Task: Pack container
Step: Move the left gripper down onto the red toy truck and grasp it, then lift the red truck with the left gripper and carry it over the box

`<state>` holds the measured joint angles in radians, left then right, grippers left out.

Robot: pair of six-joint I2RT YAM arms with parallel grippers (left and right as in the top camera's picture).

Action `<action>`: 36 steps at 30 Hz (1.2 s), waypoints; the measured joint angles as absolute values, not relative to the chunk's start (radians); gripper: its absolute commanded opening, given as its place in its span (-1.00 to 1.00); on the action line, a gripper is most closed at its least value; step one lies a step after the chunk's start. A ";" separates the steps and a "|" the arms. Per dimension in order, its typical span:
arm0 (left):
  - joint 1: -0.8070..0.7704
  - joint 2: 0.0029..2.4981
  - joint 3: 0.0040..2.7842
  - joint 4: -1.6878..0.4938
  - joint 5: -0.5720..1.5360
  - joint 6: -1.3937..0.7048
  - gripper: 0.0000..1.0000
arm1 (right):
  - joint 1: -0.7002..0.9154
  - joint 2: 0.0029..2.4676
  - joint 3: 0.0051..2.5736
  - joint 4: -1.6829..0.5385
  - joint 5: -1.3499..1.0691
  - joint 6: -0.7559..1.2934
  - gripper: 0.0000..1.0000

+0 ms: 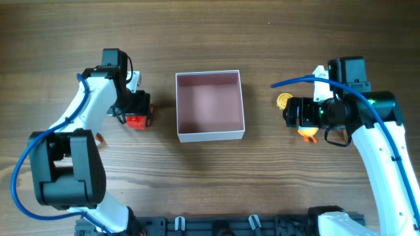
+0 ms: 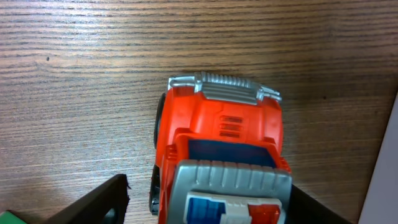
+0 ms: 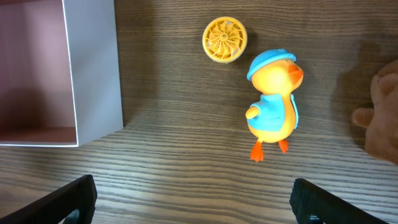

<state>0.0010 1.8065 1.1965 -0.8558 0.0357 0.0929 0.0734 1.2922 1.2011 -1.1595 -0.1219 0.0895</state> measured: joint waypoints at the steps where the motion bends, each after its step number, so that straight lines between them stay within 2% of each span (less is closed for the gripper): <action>1: 0.001 1.806 1.196 -0.856 0.036 0.093 0.24 | 0.073 1.292 1.201 -1.159 -0.122 0.089 1.00; 13: 0.001 1.803 1.200 -0.884 0.040 0.093 -0.28 | 0.073 1.292 1.201 -1.159 -0.122 0.089 1.00; 15: 0.001 1.802 1.200 -0.888 0.042 0.093 -0.31 | 0.073 1.292 1.201 -1.159 -0.122 0.089 1.00; 19: 0.001 1.802 1.202 -0.897 0.043 0.093 -0.63 | 0.073 1.292 1.201 -1.159 -0.122 0.089 0.99; 26: -0.017 1.770 1.205 -0.916 0.054 0.092 -0.92 | 0.073 1.292 1.201 -1.159 -0.122 0.089 1.00; 32: -0.119 1.657 1.329 -1.020 0.059 0.026 -0.92 | 0.073 1.292 1.201 -1.158 -0.122 0.089 1.00; 36: -0.238 1.567 1.467 -1.031 0.062 -0.110 -0.92 | 0.073 1.292 1.201 -1.156 -0.122 0.089 1.00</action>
